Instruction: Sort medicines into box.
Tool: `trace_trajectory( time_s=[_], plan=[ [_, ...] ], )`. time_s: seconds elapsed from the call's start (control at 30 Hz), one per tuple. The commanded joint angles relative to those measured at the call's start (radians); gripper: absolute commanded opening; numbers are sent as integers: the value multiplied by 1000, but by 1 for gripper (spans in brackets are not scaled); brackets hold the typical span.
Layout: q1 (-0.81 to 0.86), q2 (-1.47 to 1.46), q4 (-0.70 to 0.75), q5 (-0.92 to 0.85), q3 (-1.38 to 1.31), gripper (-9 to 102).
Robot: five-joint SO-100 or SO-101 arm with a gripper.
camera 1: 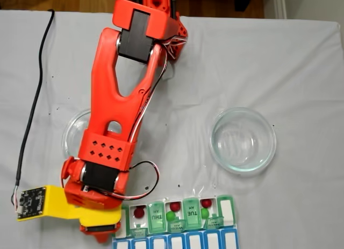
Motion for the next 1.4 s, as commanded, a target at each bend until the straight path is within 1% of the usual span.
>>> trace_trajectory(
  time_s=[0.0,0.17,0.5,0.57,0.6,0.63,0.67,0.83,0.93,1.03,1.17,1.23,1.37],
  plan=[
    [-18,17,5,-9,-28,19],
    [-20,-20,12,-15,-54,20],
    [-15,-66,26,-23,-86,18],
    [-15,-67,37,-25,-86,15],
    [-17,-69,43,-25,-86,11],
    [-18,-71,48,-25,-86,5],
    [-18,-72,55,-25,-86,3],
    [-21,-89,109,-31,-112,0],
    [-23,-86,112,-35,-117,0],
    [-17,-5,57,-20,-71,0],
    [-14,255,-97,11,118,0],
    [-17,360,-115,26,167,0],
    [-26,485,-91,35,212,0]
  ],
)
